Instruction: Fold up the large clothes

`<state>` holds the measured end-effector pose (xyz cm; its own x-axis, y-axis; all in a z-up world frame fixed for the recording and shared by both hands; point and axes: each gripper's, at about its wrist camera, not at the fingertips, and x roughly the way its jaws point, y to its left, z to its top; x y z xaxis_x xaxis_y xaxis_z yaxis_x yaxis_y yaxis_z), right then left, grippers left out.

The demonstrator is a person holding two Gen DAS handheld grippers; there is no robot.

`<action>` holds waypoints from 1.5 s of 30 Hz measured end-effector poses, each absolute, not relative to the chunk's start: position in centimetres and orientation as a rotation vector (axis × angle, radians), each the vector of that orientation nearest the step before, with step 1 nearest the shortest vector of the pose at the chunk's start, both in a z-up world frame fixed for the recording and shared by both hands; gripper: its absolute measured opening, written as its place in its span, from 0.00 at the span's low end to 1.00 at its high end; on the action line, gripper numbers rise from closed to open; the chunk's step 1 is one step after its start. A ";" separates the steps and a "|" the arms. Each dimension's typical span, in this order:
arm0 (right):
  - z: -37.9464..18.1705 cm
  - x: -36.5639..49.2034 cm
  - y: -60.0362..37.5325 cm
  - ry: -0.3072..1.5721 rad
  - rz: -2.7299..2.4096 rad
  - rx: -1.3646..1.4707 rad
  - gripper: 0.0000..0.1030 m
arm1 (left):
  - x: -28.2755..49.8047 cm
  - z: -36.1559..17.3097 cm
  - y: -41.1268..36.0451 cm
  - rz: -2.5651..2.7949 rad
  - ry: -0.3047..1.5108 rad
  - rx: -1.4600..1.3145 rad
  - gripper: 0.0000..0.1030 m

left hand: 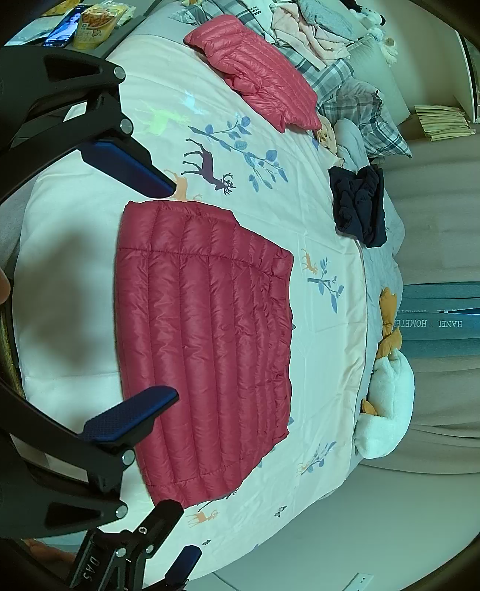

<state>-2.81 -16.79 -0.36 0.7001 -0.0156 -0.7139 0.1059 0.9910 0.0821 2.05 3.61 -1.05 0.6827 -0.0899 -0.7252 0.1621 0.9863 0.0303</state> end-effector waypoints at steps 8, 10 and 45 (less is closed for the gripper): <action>-0.6 -2.8 -16.7 0.797 -0.065 0.114 0.98 | 2.1 -1.1 3.7 -0.143 0.810 0.093 0.99; -0.6 -2.8 -16.6 0.797 -0.066 0.113 0.98 | 2.1 -1.1 3.7 -0.143 0.811 0.095 0.99; -0.6 -2.8 -16.4 0.798 -0.066 0.111 0.98 | 2.2 -1.4 3.8 -0.143 0.813 0.093 0.99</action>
